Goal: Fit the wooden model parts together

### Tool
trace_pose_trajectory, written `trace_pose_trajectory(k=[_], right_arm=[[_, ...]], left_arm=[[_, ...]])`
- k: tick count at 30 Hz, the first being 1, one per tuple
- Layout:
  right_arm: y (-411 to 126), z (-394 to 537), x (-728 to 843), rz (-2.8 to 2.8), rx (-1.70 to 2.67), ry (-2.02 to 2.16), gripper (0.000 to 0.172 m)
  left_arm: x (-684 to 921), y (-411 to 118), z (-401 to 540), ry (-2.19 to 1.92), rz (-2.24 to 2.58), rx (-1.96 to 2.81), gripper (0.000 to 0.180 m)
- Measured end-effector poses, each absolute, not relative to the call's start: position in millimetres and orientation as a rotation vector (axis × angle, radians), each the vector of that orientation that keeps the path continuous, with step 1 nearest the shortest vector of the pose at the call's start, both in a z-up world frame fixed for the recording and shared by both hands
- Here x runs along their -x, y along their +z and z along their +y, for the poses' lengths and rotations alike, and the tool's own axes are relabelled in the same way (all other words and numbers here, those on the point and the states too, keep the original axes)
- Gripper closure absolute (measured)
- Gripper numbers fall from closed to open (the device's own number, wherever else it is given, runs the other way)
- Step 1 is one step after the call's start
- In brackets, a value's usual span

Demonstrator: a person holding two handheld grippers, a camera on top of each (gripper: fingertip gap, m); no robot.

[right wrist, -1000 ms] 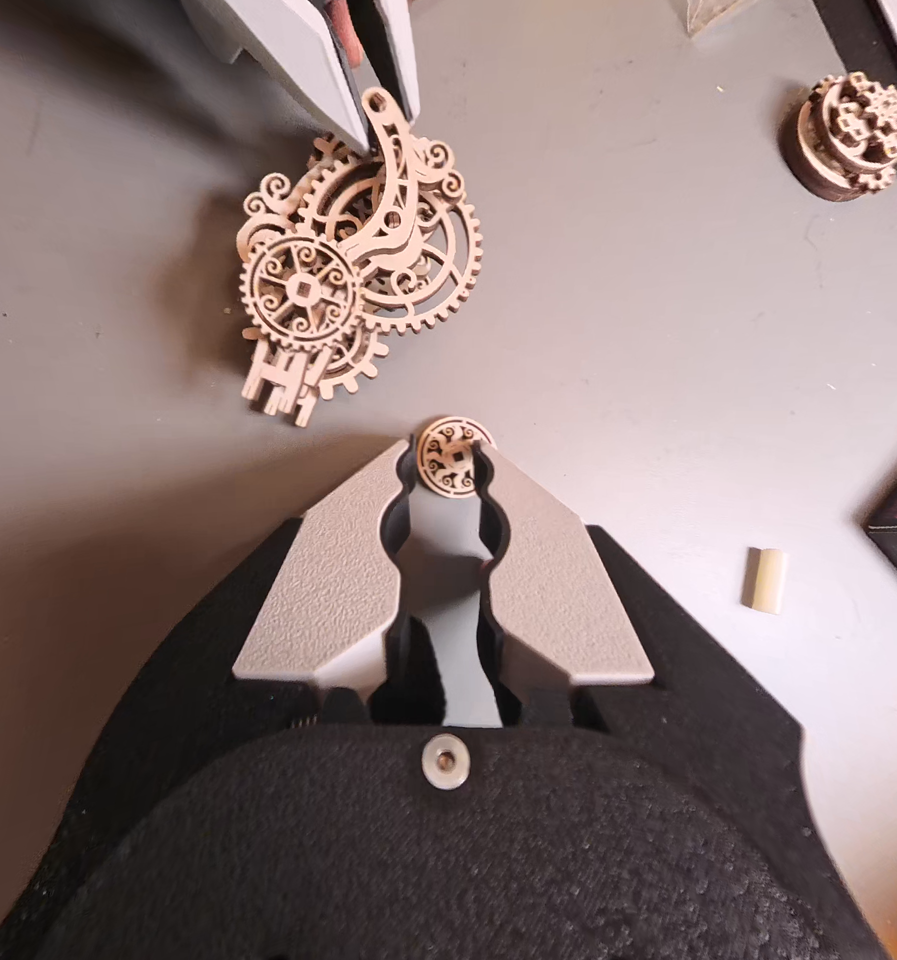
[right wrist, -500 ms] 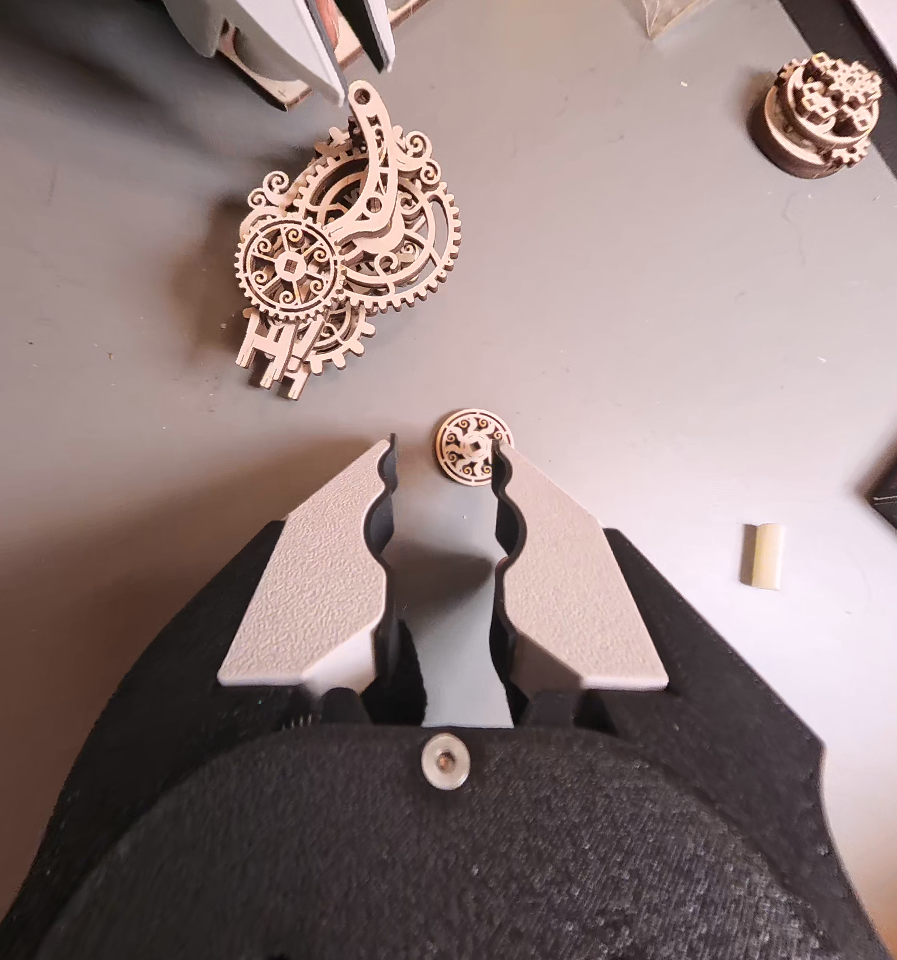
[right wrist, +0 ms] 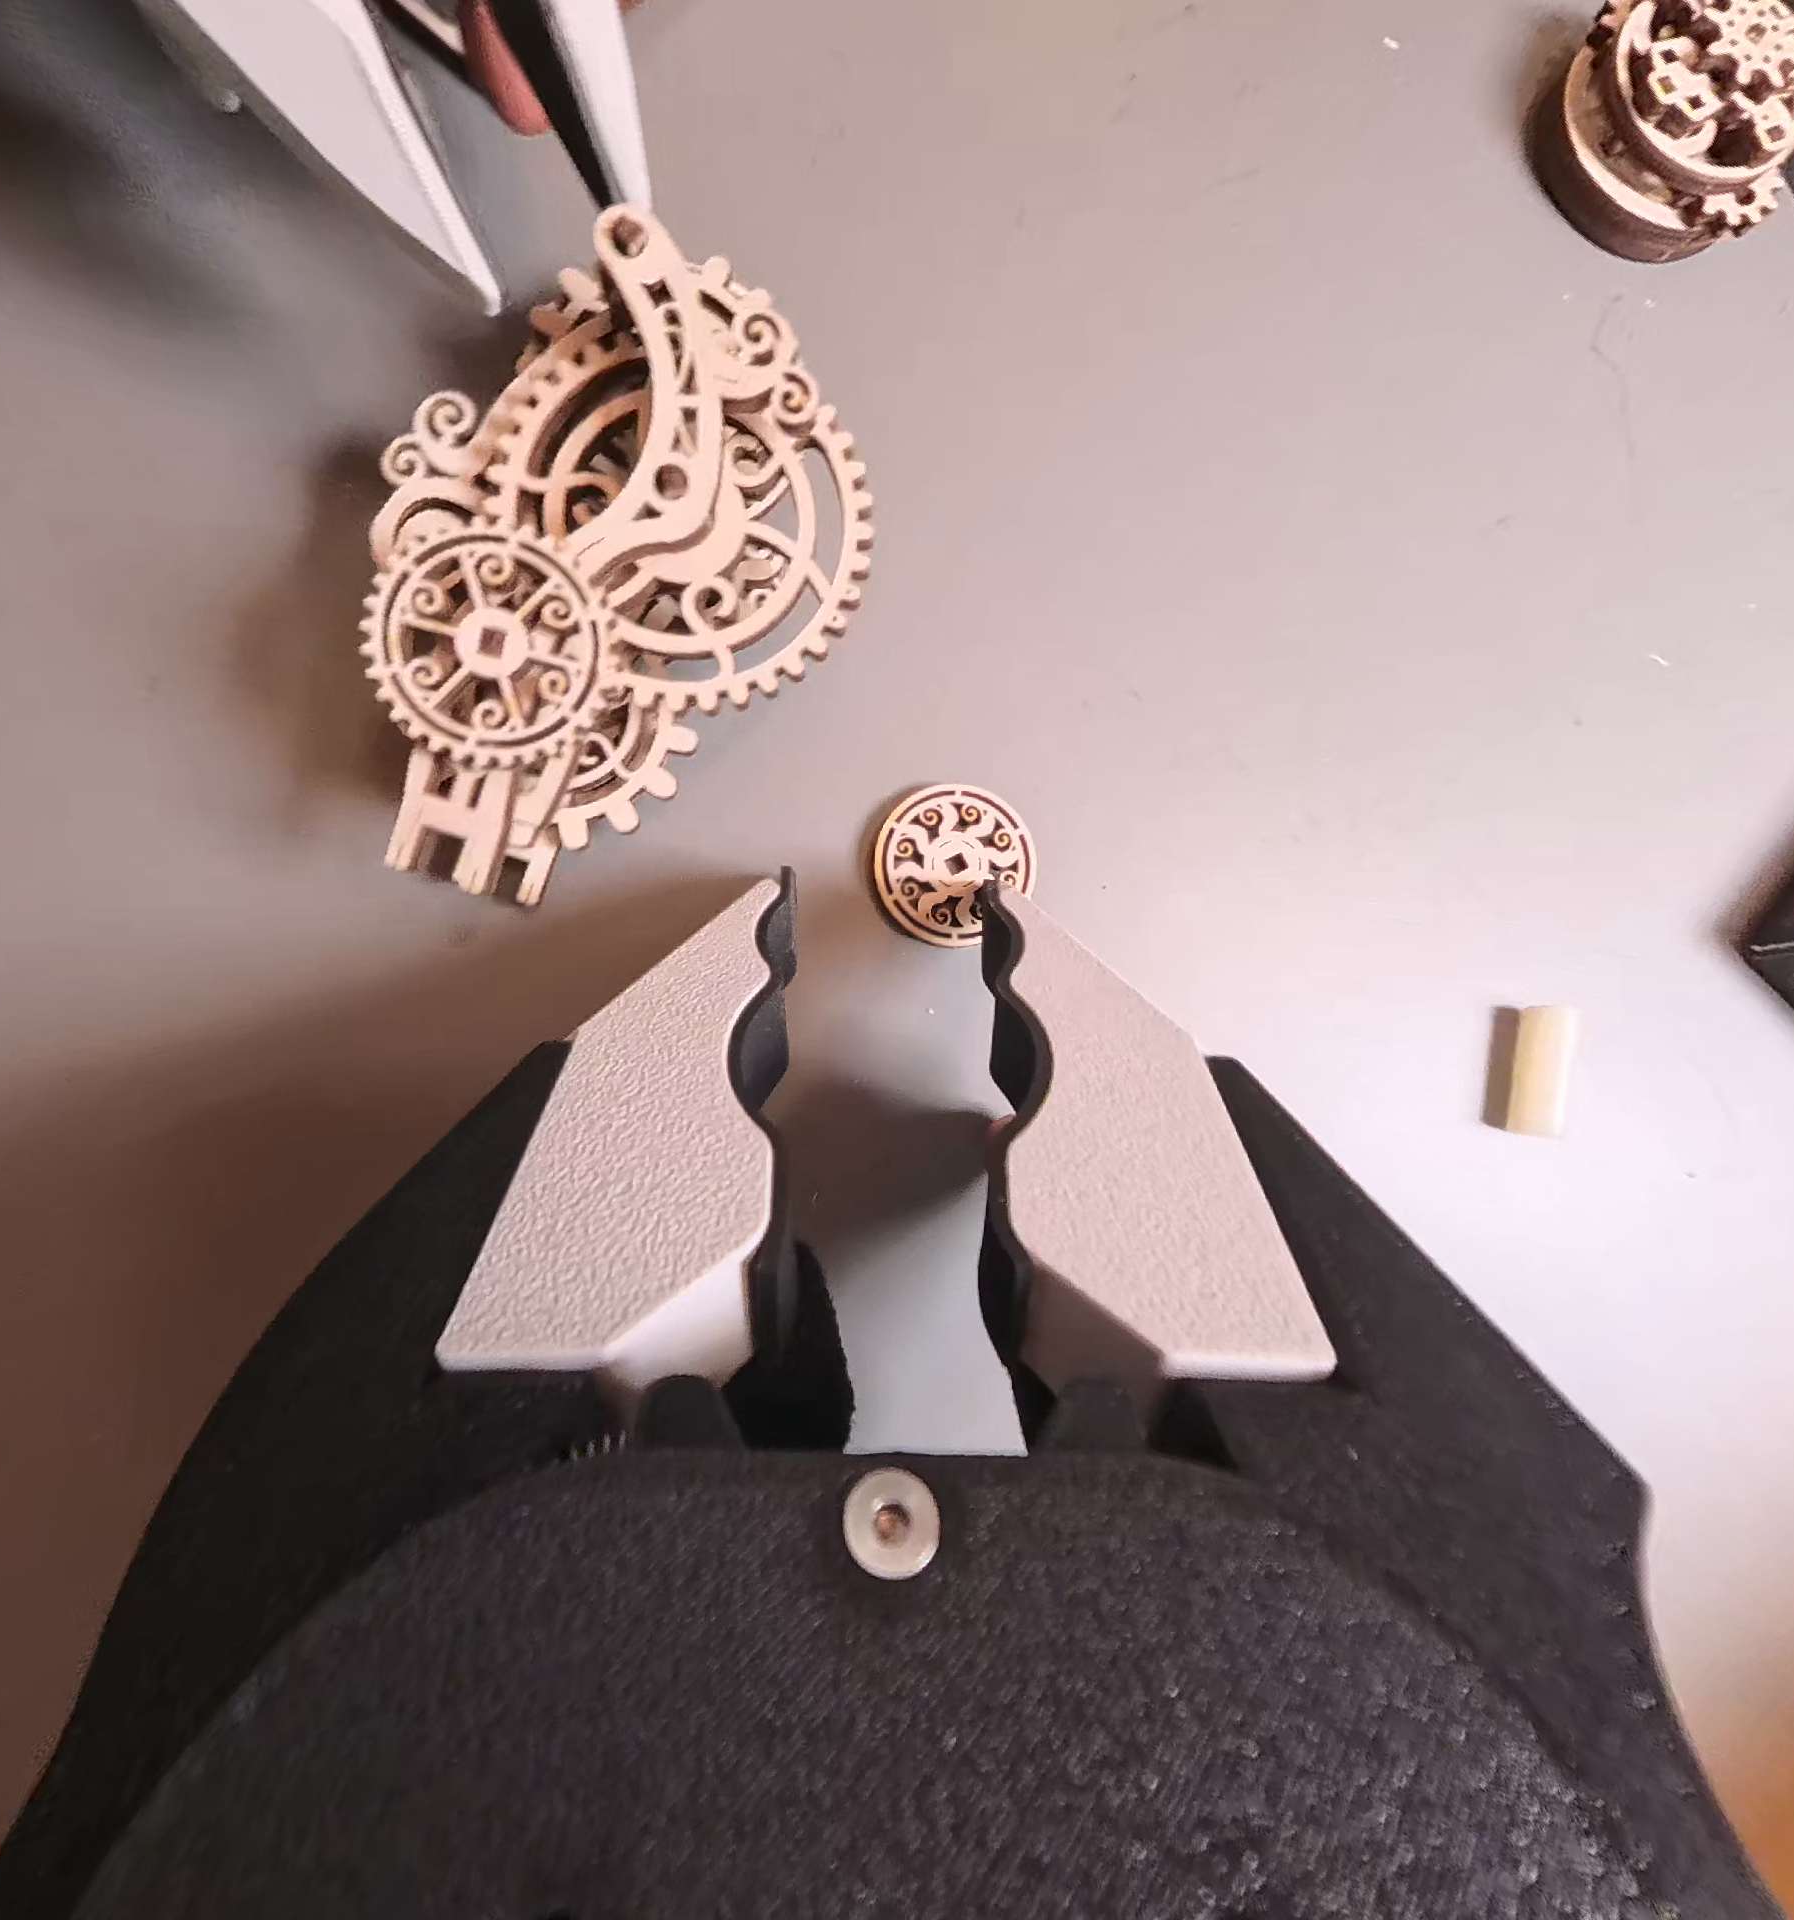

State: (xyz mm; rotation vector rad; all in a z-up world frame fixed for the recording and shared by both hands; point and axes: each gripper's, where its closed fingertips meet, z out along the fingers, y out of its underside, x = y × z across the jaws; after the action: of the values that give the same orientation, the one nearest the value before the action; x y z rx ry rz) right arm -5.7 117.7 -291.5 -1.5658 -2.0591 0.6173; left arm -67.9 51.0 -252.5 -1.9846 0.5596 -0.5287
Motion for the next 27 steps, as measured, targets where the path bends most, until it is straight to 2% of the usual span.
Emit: trace_pose_trajectory(k=[1,8,10,19,21,22,27], right_arm=[[-290.0,119.2,6.6,-2.048,1.566,0.621,0.138],[-291.7,127.3,11.8,-1.992,1.619,0.652,0.131],[-291.2,124.9,13.2,-2.003,1.615,0.662,0.142],[-273.0,177.0,1.0,-1.791,1.692,0.565,0.142],[-279.0,193.7,-5.5,-1.768,1.716,0.47,0.139],[-278.8,200.6,-7.3,-1.748,1.715,0.427,0.133],[-230.6,156.1,3.5,-1.763,1.564,0.676,0.131]], left_arm=[[67.6,-252.7,51.8,-0.512,0.562,1.985,0.161],[58.4,-252.6,55.2,-0.523,0.576,1.966,0.164],[54.0,-252.6,55.8,-0.521,0.594,1.958,0.162],[56.7,-249.0,54.2,-0.506,0.596,1.935,0.152],[56.1,-249.6,54.0,-0.508,0.6,1.935,0.15],[55.6,-250.3,54.0,-0.505,0.605,1.937,0.15],[55.2,-244.4,54.6,-0.447,0.631,1.898,0.147]])
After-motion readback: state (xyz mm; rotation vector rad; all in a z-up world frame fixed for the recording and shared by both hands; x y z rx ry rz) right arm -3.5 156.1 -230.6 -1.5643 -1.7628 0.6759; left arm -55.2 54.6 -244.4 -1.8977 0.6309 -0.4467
